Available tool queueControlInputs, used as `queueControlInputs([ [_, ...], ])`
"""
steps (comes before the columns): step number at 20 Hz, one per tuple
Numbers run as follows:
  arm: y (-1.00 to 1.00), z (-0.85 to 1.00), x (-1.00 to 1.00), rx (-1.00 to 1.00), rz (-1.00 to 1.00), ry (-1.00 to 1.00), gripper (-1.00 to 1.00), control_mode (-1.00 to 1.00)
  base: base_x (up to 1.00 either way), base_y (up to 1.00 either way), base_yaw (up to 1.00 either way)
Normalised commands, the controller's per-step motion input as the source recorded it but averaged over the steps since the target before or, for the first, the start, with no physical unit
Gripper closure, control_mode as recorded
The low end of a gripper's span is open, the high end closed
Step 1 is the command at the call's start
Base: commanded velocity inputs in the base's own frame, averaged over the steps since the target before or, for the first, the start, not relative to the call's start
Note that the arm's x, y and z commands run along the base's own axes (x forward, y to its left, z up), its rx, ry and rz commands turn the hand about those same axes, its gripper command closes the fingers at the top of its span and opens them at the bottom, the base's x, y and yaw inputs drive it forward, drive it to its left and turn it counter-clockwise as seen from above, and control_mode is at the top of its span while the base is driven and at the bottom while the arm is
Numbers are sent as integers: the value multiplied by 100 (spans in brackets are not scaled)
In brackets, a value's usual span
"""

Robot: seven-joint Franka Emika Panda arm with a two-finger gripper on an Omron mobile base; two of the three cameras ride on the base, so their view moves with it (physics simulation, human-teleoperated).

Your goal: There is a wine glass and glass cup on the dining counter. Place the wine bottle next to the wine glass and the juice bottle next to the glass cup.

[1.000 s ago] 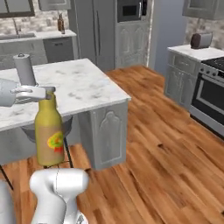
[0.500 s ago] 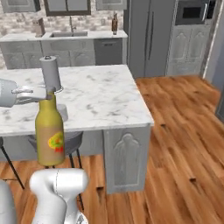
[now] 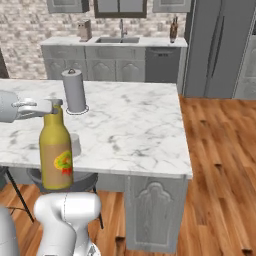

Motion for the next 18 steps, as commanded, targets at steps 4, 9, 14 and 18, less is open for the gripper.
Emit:
queueControlInputs([
  [4,0,0,0,0,0,0,100,100,48,-11,19],
  [9,0,0,-4,1,2,0,100,-100,2,-2,7],
  [14,-18,4,16,0,13,-16,100,-100,0,0,0],
  [18,-68,3,77,0,28,-32,100,-100,0,0,0],
])
